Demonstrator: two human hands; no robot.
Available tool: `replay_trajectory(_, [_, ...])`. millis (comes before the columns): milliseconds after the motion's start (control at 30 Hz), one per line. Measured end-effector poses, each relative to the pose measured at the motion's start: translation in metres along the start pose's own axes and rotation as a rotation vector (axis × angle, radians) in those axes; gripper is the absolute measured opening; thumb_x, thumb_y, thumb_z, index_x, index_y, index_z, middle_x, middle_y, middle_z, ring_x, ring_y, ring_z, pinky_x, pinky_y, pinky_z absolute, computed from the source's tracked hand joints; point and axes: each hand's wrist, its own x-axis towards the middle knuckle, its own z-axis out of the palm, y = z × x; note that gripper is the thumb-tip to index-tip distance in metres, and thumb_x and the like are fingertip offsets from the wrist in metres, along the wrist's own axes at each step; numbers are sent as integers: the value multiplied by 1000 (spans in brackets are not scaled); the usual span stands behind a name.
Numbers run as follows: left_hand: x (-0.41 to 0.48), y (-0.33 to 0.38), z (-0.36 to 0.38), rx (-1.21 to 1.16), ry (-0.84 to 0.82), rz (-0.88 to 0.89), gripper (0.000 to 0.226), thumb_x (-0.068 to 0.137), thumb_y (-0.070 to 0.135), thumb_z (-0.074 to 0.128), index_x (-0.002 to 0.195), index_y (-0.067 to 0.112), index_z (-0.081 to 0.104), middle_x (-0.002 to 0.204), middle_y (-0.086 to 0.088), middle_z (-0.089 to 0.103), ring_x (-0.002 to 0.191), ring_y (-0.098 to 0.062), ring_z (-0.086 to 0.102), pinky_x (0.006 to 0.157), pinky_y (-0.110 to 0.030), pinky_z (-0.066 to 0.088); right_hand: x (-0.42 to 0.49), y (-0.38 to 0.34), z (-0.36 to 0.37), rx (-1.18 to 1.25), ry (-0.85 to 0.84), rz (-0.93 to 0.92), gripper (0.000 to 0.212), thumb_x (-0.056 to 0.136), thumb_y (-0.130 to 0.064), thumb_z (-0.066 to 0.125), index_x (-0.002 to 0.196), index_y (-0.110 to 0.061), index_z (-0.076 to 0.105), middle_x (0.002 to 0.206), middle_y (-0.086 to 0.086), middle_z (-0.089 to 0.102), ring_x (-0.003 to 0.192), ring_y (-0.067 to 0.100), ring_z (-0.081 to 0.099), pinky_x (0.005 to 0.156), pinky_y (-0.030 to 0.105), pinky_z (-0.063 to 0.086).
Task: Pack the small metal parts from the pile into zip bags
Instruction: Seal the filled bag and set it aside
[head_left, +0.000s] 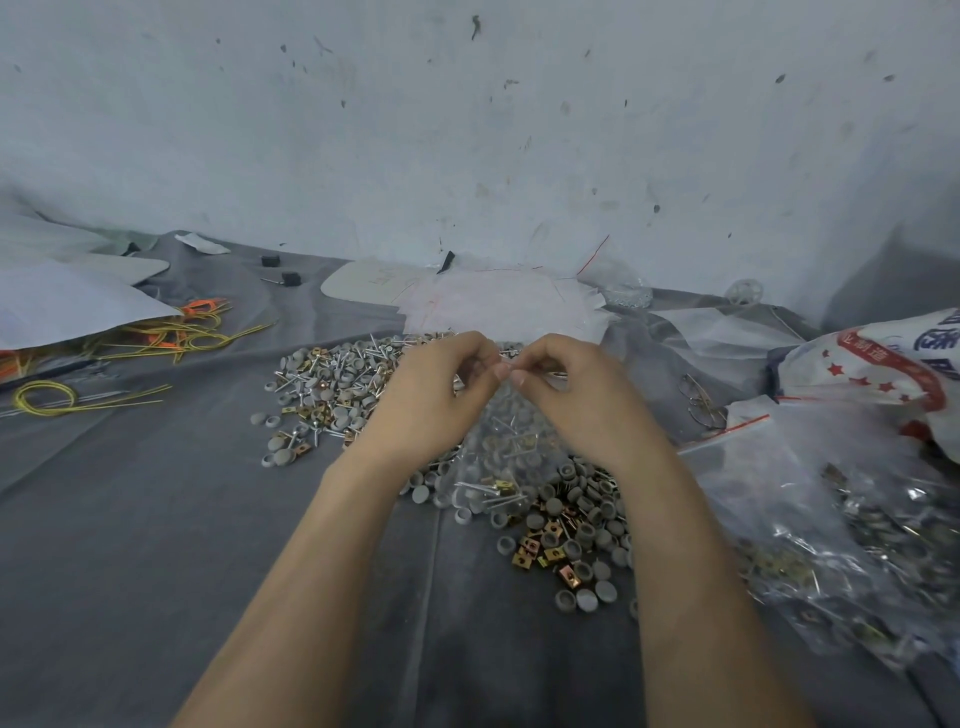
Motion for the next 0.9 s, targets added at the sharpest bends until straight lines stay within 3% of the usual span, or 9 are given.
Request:
replay_trajectory(167, [-1, 0, 2, 16, 16, 6, 11, 92, 20, 60, 82, 15, 61, 73, 0, 63, 70, -12, 56, 67, -23, 42, -1, -2, 1, -19, -3, -11, 7, 92, -21, 62, 95, -16, 66, 94, -8, 66, 95, 2, 57, 72, -3, 36])
replay_trajectory(300, [-1, 2, 2, 14, 8, 2, 12, 93, 21, 58, 83, 15, 59, 74, 0, 62, 71, -13, 57, 67, -25, 43, -3, -4, 2, -52, -15, -23, 4, 94, -24, 59, 91, -22, 60, 98, -7, 66, 99, 6, 57, 79, 16, 38])
replay_trajectory(400, [-1, 3, 2, -8, 6, -4, 12, 93, 20, 57, 83, 15, 59, 74, -1, 62, 71, -14, 57, 67, -27, 43, -4, -5, 0, -27, -25, -29, 3, 94, -25, 59, 92, -24, 58, 99, -9, 65, 100, 5, 56, 82, 20, 40])
replay_trajectory(467, [-1, 3, 2, -21, 15, -8, 12, 93, 19, 57, 83, 14, 60, 74, -1, 62, 71, -13, 57, 66, -25, 43, -5, -4, 0, -12, -24, -39, 5, 93, -26, 61, 95, -22, 59, 100, -9, 65, 98, 4, 57, 82, 18, 43])
replay_trajectory(633, [-2, 4, 3, -41, 23, -25, 12, 93, 20, 59, 81, 18, 60, 72, 5, 61, 68, -6, 54, 62, -17, 40, -4, -2, 2, -38, 17, -43, 2, 92, -20, 62, 93, -19, 61, 88, -14, 60, 87, 1, 55, 70, -3, 36])
replay_trajectory(800, [-2, 4, 3, -65, 27, -57, 12, 92, 20, 60, 81, 16, 61, 73, 5, 62, 71, -8, 56, 66, -19, 43, -4, 0, 3, -23, 32, -64, 2, 90, -16, 63, 90, -17, 63, 79, -21, 56, 74, -20, 52, 66, -6, 33])
replay_trajectory(900, [-2, 5, 3, -64, 18, -70, 10, 92, 21, 61, 82, 19, 61, 74, 7, 62, 71, -4, 55, 65, -15, 42, -3, -1, 4, -50, 49, -71, 4, 90, -18, 63, 93, -17, 66, 82, -17, 60, 79, -10, 54, 68, -4, 34])
